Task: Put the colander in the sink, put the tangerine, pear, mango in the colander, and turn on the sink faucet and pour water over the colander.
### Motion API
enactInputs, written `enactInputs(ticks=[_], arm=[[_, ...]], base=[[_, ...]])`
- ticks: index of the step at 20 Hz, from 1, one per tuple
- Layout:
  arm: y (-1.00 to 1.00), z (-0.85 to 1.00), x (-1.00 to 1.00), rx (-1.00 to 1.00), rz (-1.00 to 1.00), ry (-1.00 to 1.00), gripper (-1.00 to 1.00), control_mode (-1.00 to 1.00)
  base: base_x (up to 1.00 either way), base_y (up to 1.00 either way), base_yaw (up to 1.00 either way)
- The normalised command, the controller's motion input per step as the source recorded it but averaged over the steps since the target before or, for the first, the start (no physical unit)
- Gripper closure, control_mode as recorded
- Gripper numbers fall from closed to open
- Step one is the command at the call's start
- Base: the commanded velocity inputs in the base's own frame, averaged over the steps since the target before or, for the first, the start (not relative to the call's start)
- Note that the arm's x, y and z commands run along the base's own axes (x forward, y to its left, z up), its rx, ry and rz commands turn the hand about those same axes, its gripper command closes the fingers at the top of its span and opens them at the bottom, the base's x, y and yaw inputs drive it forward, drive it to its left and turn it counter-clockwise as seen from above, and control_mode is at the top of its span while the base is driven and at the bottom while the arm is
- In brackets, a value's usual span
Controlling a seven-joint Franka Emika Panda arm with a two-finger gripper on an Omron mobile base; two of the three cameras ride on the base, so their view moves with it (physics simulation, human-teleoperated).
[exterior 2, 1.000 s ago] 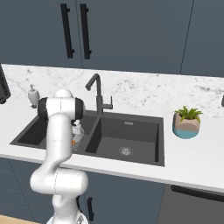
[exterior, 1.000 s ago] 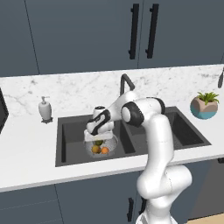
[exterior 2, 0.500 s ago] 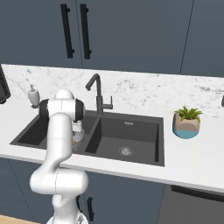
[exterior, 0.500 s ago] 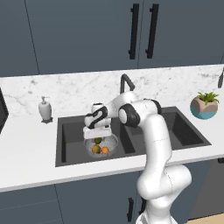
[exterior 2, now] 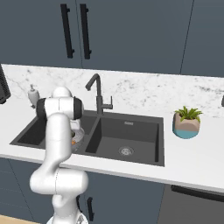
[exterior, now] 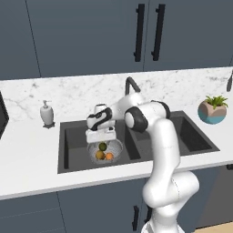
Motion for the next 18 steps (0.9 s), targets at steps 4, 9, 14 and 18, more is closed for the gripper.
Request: enactInputs(ticks=[4, 9, 14, 18], arm=[[-0.05, 0.58, -0.58, 0.00, 0.00, -0.06, -1.00, -1.00], [-0.09, 0.55, -0.79, 0.00, 0.00, -0.12, -1.00, -1.00], [-0.08, 0.48, -0.81, 0.00, 0.00, -0.17, -1.00, -1.00], [-0.11, 0.67, -0.76, 0.04, 0.00, -0.15, -1.00, -1.00]], base=[[0.00, 0.00, 0.00], [0.00, 0.00, 0.00], [0.00, 0.00, 0.00], [0.00, 0.00, 0.00]])
